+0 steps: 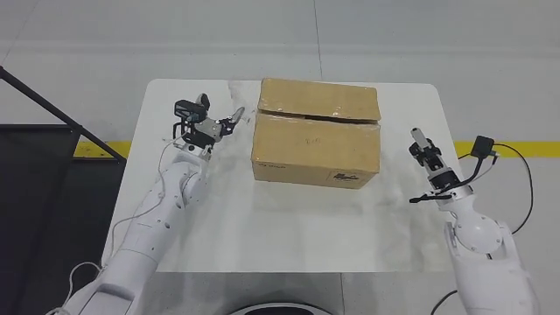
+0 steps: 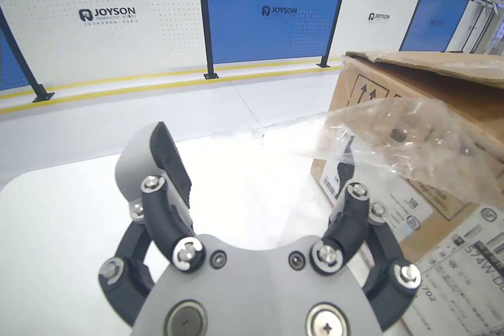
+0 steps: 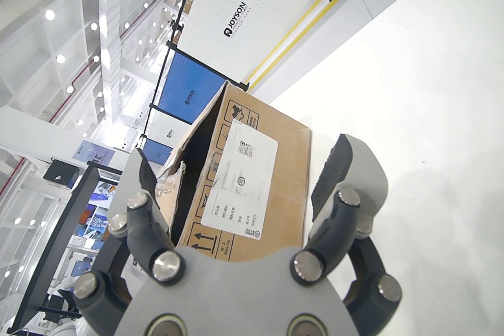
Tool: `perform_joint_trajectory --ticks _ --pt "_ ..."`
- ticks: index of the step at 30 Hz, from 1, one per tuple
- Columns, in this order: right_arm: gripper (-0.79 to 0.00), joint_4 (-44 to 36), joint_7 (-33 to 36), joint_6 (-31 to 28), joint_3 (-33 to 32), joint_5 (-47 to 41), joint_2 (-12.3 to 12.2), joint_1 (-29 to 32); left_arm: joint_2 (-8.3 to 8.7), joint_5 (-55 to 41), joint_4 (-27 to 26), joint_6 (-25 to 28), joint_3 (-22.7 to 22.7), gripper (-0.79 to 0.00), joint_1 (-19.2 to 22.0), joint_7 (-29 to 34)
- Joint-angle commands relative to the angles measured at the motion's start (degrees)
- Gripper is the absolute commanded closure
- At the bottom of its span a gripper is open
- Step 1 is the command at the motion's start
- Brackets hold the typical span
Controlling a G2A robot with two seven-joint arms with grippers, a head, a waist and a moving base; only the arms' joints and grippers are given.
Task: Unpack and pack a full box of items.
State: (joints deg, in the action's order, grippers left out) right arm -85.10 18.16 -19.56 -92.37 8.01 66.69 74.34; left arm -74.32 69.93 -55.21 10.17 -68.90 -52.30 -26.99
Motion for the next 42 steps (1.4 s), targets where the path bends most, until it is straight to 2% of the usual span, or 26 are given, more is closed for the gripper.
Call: perform_joint_trajectory --ticks 1,13,18,21,25,29,32,37,42 --pt "-0.785 0.2 0.0 -0.2 0.2 -0.1 0.0 -0.2 0.43 1.0 -2.7 -1.1 -1.1 -0.785 -2.4 0.4" --pt "-0.785 0.8 0.5 -1.0 1.0 0.0 0.0 -0.9 2.56 3.8 -20.9 -5.7 -8.5 -0.785 -18.4 6.0" --pt "-0.785 0.9 0.8 -1.1 1.8 0.3 0.0 -1.4 2.9 4.0 -26.5 -6.8 -10.6 -0.785 -22.7 6.7" --pt "-0.785 1.0 0.9 -1.3 2.1 0.4 0.0 -1.6 2.97 4.2 -27.4 -6.0 -10.7 -0.785 -23.5 8.2" --pt "-0.785 0.7 1.0 -1.4 2.0 0.5 0.0 -1.4 3.09 5.5 -25.6 -2.1 -9.7 -0.785 -22.9 11.9" --pt "-0.785 0.4 1.0 -1.8 1.5 0.4 -0.1 -0.7 2.6 6.0 -21.0 -3.3 -7.9 -0.785 -19.2 13.2" --pt "-0.785 0.1 0.8 -1.8 0.9 0.3 -0.2 -0.1 1.76 5.8 -17.4 -5.6 -5.3 -0.785 -15.4 13.6" --pt "-0.785 -0.6 0.3 -2.0 -0.5 0.0 -0.4 1.5 0.4 8.2 -11.0 -12.9 -1.7 -0.785 -9.8 12.9" --pt "-0.785 -0.5 -0.1 -2.2 -1.7 -0.6 -0.5 2.8 -0.69 9.8 -6.1 -18.7 0.2 -0.785 -5.8 11.9"
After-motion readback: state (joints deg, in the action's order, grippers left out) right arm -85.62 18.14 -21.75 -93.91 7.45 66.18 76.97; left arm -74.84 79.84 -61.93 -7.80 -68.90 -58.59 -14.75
